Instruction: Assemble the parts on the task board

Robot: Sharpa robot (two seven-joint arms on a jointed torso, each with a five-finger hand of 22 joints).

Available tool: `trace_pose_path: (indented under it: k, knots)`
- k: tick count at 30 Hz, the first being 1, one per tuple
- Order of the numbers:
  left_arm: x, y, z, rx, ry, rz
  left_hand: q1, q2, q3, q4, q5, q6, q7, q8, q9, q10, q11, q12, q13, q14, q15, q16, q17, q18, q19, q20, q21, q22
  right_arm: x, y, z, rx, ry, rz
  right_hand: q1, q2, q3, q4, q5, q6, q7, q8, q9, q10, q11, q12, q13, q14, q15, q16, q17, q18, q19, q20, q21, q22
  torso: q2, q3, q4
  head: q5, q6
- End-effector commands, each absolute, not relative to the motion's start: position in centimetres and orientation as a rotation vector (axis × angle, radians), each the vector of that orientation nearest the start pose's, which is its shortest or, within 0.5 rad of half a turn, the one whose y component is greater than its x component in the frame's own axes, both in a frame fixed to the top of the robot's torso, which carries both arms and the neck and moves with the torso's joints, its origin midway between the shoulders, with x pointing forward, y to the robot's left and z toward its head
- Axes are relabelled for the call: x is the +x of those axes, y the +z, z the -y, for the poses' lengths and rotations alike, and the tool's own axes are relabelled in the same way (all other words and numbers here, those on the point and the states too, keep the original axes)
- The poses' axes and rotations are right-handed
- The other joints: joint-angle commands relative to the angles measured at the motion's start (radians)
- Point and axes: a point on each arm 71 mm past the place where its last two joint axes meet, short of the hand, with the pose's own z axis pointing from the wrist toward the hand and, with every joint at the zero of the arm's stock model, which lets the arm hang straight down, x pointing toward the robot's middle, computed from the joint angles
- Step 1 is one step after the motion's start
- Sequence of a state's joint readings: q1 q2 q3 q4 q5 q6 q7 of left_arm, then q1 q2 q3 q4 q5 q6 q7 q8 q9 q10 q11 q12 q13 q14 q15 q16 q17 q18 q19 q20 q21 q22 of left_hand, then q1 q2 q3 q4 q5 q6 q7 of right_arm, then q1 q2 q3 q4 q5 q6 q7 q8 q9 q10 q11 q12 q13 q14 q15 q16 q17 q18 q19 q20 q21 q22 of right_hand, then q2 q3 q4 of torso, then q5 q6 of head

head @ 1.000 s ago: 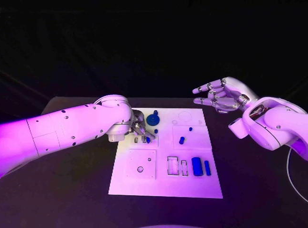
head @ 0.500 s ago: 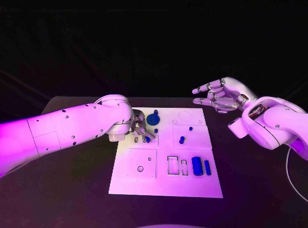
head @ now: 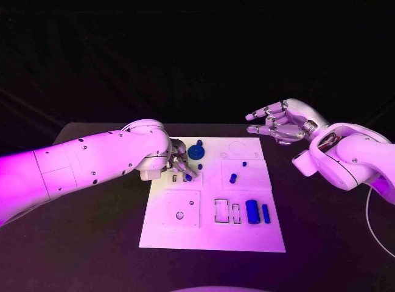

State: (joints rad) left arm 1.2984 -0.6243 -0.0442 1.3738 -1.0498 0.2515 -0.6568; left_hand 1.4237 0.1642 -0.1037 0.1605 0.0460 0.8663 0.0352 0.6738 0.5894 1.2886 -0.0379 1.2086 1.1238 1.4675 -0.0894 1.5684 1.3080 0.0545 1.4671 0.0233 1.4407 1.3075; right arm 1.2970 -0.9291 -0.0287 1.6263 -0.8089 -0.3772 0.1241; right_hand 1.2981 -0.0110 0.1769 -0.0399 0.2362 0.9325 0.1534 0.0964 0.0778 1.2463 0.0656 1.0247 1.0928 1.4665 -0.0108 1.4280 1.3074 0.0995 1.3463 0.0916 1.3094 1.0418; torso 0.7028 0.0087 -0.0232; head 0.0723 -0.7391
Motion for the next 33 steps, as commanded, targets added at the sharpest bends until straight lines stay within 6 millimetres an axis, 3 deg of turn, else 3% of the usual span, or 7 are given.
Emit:
trace_pose_path:
  k: [1,7,10,12,14,16,33]
  knots:
    - [50.9,-19.8,-15.2,-0.1,-0.321,-2.406,0.078,0.013,0.085,-0.052,0.009,-0.012,0.002,-0.015,-0.001,-0.015,0.005,-0.02,-0.016,0.103,-0.002,0.002,0.263,-0.007,0.005,-0.007,-0.001,0.034,48.2,-12.3,21.2,0.312,1.116,-1.571,-0.004,-0.006,0.002,0.001,0.007,0.002,0.004,0.003,-0.001,-0.007,-0.001,-0.003,-0.001,0.053,-0.004,-0.006,0.023,0.001,-0.007,-0.003,-0.005,-0.003,0.0,0.0001,0.0002,-0.001,-0.002]
    - [50.9,-19.7,-15.4,-0.125,-0.336,-2.395,0.034,-0.1,0.328,-0.036,0.002,-0.001,0.007,-0.041,0.008,-0.017,0.013,-0.048,-0.038,0.103,0.007,0.002,0.263,-0.007,0.002,0.009,-0.004,0.034,48.2,-12.4,21.1,0.311,1.117,-1.578,-0.004,-0.006,0.002,0.001,0.007,0.002,0.004,0.003,-0.001,-0.007,-0.001,-0.003,-0.001,0.053,-0.004,-0.006,0.023,0.001,-0.008,-0.003,-0.006,-0.005,0.001,0.0,0.0,-0.002,-0.004]
    - [50.9,-19.6,-15.6,-0.142,-0.343,-2.382,0.027,-0.104,0.338,-0.032,0.007,0.0,0.011,-0.041,0.009,-0.017,0.015,-0.049,-0.038,0.103,0.008,0.002,0.263,-0.006,0.002,0.006,-0.004,0.034,48.2,-12.4,21.1,0.311,1.117,-1.58,-0.005,-0.006,0.002,0.002,0.007,0.002,0.004,0.004,-0.001,-0.007,-0.001,-0.004,-0.002,0.052,-0.004,-0.007,0.022,0.002,-0.009,-0.003,-0.007,-0.007,0.001,0.0,0.0,-0.002,-0.005]
    - [50.9,-19.5,-15.9,-0.156,-0.348,-2.37,-0.043,-0.19,0.532,-0.021,0.006,0.004,0.014,-0.037,0.033,-0.01,0.017,-0.049,-0.037,0.103,0.009,0.002,0.263,-0.006,0.001,0.008,-0.006,0.035,48.3,-12.5,21.1,0.31,1.117,-1.582,-0.005,-0.006,0.002,0.002,0.007,0.002,0.004,0.004,-0.001,-0.007,-0.001,-0.004,-0.002,0.052,-0.004,-0.007,0.022,0.002,-0.009,-0.003,-0.007,-0.007,0.001,0.0004,-0.0001,-0.002,-0.005]
    - [50.9,-19.4,-16.1,-0.168,-0.351,-2.36,-0.043,-0.19,0.532,-0.021,0.006,0.004,0.014,-0.037,0.033,-0.01,0.017,-0.049,-0.037,0.103,0.009,0.002,0.263,-0.006,0.001,0.008,-0.006,0.035,48.3,-12.5,21.1,0.311,1.117,-1.584,-0.006,-0.007,0.002,0.002,0.008,0.003,0.004,0.004,-0.001,-0.008,-0.001,-0.005,-0.003,0.052,-0.003,-0.007,0.021,0.002,-0.01,-0.003,-0.008,-0.01,0.0,0.0009,0.0004,-0.004,-0.005]
    - [50.8,-19.3,-16.3,-0.18,-0.355,-2.349,-0.095,-0.228,0.639,-0.029,0.005,0.006,0.012,-0.028,0.055,-0.004,0.019,-0.045,-0.033,0.103,0.009,0.002,0.263,-0.006,0.002,0.008,-0.006,0.039,48.3,-12.5,21.1,0.311,1.117,-1.585,-0.006,-0.007,0.002,0.002,0.008,0.003,0.004,0.004,-0.001,-0.008,-0.001,-0.005,-0.003,0.052,-0.003,-0.007,0.021,0.002,-0.01,-0.003,-0.008,-0.01,0.001,0.0011,0.0014,-0.004,-0.005]
    - [50.3,-19.5,-17.2,-0.201,-0.343,-2.266,-0.124,-0.247,0.69,-0.045,0.006,0.005,0.013,-0.02,0.071,0.007,0.015,-0.032,-0.019,0.103,0.009,0.002,0.263,-0.008,0.007,0.007,-0.001,0.049,48.4,-12.6,21.2,0.314,1.114,-1.588,-0.007,-0.007,0.001,0.003,0.008,0.003,0.004,0.004,-0.001,-0.008,-0.001,-0.005,-0.004,0.052,-0.003,-0.009,0.02,0.002,-0.011,-0.003,-0.009,-0.011,0.001,0.0002,0.0009,-0.003,-0.007]
